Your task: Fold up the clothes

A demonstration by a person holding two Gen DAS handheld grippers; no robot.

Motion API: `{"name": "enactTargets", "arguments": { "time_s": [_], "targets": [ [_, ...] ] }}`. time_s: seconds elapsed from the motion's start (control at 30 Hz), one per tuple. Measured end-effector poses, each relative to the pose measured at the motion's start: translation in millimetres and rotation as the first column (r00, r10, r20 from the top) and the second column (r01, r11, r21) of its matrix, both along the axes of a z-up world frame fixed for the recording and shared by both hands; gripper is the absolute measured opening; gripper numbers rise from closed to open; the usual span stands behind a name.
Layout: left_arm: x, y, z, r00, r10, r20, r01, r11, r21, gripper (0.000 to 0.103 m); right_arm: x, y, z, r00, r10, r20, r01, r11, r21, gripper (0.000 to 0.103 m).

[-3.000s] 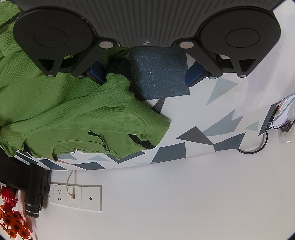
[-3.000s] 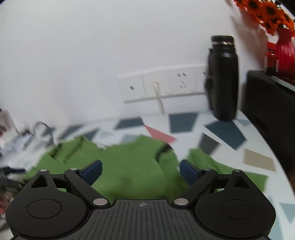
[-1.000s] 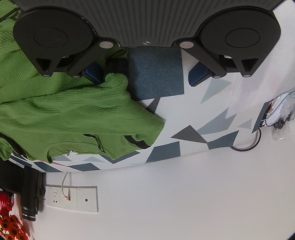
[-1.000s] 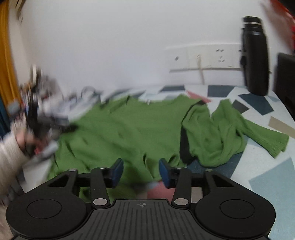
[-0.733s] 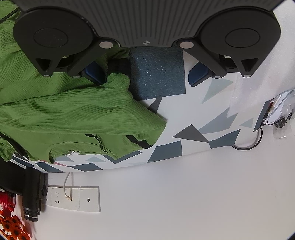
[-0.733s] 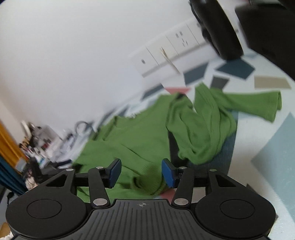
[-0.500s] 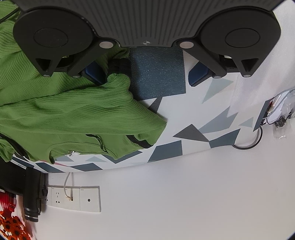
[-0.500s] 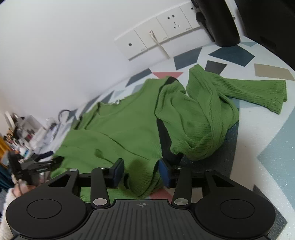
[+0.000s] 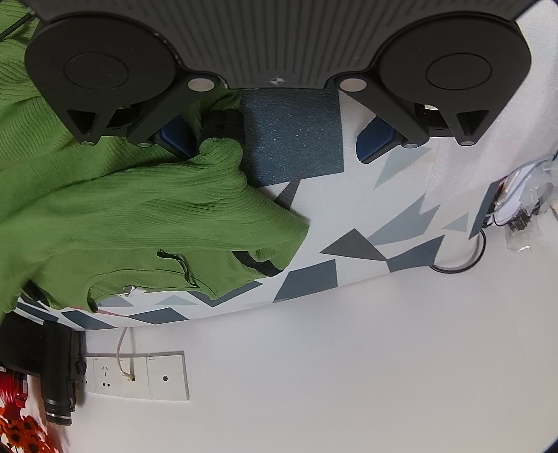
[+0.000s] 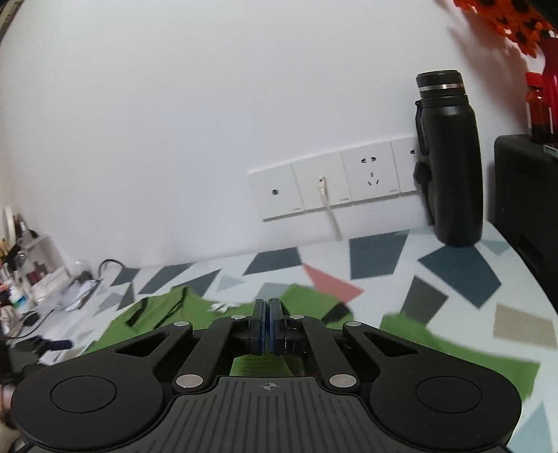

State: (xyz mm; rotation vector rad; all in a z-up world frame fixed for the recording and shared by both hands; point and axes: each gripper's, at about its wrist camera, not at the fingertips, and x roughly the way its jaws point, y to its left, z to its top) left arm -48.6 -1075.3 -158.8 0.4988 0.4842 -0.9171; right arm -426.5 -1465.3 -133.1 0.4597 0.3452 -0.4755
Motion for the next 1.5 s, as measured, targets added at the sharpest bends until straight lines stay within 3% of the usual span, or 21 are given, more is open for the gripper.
{"name": "enactTargets", "arguments": {
  "time_s": [0.17, 0.23, 0.27, 0.3, 0.53, 0.77, 0.9, 1.0, 1.2, 1.5],
  "targets": [
    [-1.8, -1.6, 0.1, 1.000, 0.010, 0.018, -0.010, 1.000, 0.009, 0.102, 3.4, -11.1, -15.8, 1.000, -0.003, -0.025, 0.004, 0.999, 0.032, 0.002],
    [-1.4, -1.8, 0.0, 1.000, 0.013, 0.017, -0.013, 1.000, 0.009, 0.102, 2.6, -13.4, -23.1, 0.999, -0.001, -0.032, 0.002, 0.999, 0.051, 0.012],
    [-1.5, -1.8, -0.2, 1.000, 0.014, 0.017, -0.014, 1.000, 0.009, 0.102, 2.2, -14.5, -26.7, 0.999, 0.001, -0.035, 0.002, 0.998, 0.061, 0.027],
    [-1.6, -1.8, -0.3, 1.000, 0.014, 0.018, -0.014, 1.000, 0.009, 0.102, 1.8, -15.7, -30.3, 0.999, 0.002, -0.039, 0.001, 0.997, 0.071, 0.035],
    [-0.8, -1.6, -0.7, 1.000, 0.010, 0.012, -0.011, 1.000, 0.008, 0.102, -0.9, -23.7, -55.7, 0.998, 0.013, -0.062, -0.004, 0.990, 0.139, 0.035],
    [9.2, 1.3, -1.9, 0.998, 0.005, -0.062, -0.006, 1.000, -0.010, 0.102, 11.4, -6.7, -77.8, 0.988, -0.008, -0.155, 0.023, 0.995, 0.099, 0.031],
    [11.0, 1.6, -2.5, 0.997, 0.004, -0.078, -0.005, 1.000, -0.012, 0.102, 13.1, -1.0, -73.5, 0.991, -0.034, -0.127, 0.042, 0.997, 0.061, 0.016],
    [15.0, 1.6, -3.0, 0.994, 0.006, -0.106, -0.007, 1.000, -0.016, 0.103, 9.5, -2.7, -71.9, 0.993, -0.044, -0.113, 0.051, 0.997, 0.065, 0.011],
    [21.0, 3.8, -4.4, 0.989, 0.007, -0.150, -0.012, 1.000, -0.027, 0.103, -8.0, -7.5, -63.3, 0.996, -0.046, -0.073, 0.052, 0.995, 0.090, 0.010],
    [20.1, 3.6, -3.8, 0.990, 0.008, -0.140, -0.012, 1.000, -0.026, 0.103, -10.9, -8.8, -74.4, 0.989, -0.033, -0.144, 0.049, 0.993, 0.109, 0.010]
  ]
}}
